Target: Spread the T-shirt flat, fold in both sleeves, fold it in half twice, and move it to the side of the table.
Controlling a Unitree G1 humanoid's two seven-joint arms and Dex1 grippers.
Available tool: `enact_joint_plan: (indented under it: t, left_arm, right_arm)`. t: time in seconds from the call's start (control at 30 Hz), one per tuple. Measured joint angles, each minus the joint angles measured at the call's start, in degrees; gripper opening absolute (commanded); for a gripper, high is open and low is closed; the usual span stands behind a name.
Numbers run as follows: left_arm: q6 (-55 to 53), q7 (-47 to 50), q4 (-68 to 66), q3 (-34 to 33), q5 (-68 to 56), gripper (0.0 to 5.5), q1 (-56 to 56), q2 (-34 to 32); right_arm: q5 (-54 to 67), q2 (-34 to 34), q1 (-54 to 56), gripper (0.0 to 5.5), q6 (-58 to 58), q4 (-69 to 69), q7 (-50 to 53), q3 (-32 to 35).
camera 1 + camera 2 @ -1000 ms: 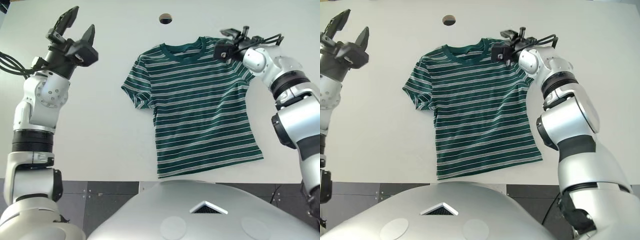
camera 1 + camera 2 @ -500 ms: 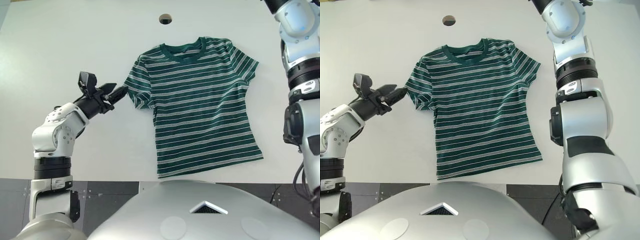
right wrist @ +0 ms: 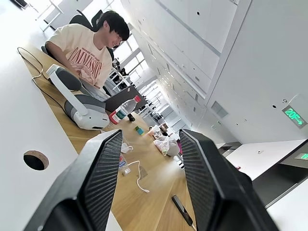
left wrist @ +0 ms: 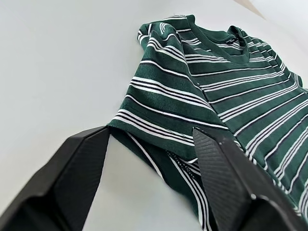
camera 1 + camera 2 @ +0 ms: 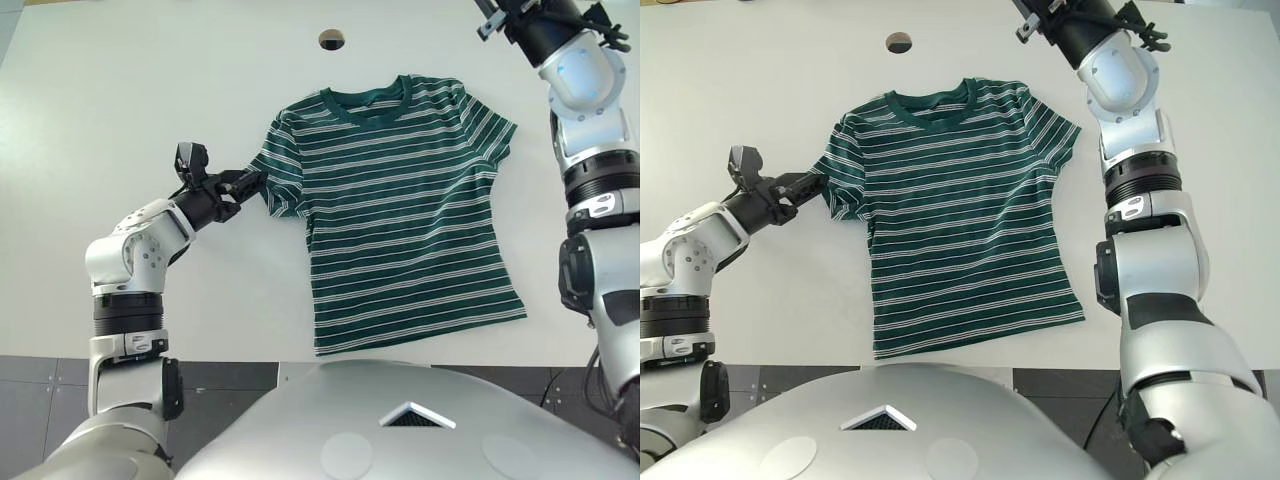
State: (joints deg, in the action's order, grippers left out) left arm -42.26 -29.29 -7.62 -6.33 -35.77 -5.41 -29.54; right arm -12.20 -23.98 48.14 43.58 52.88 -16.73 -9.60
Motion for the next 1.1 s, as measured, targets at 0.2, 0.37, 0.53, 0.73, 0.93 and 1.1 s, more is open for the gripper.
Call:
enact_joint_plan:
  t: [0.2, 0.37, 0.53, 0.73, 0.93, 1.1]
  left_arm:
    - [-0.3, -0.1, -0.9, -0.1, 0.4, 2.04, -1.0, 1.5]
    - [1.4, -1.0, -4.4, -0.8, 1.1, 1.23, -2.5, 2.2]
    - [3.9, -1.7, -9.5, -1.8, 2.5, 0.25, -5.0, 2.3]
    - [3.9, -1.9, -9.2, -2.6, 3.3, 0.13, -4.6, 2.5]
    - [2.2, -1.8, -7.2, -3.9, 3.3, 0.13, -3.6, 2.6]
    - [1.5, -2.0, -8.8, -6.6, 3.6, 0.13, -3.8, 1.0]
  right_arm:
    - [0.0, -0.8, -0.1, 2.17, 0.0, 0.0, -0.3, 0.1]
    - [0.0, -0.9, -0.9, 2.17, 0.0, 0.0, -0.3, 0.2]
    - [-0.1, -0.8, -1.0, 2.17, 0.0, 0.1, -0.3, 0.2]
    - [-0.2, -0.4, -0.9, 2.17, 0.0, 1.0, -0.3, 0.0]
    - [-0.6, 0.3, -0.7, 2.17, 0.0, 1.4, -0.3, -0.1]
    - [-0.6, 0.3, -0.4, 2.17, 0.0, 1.8, -0.3, -0.1]
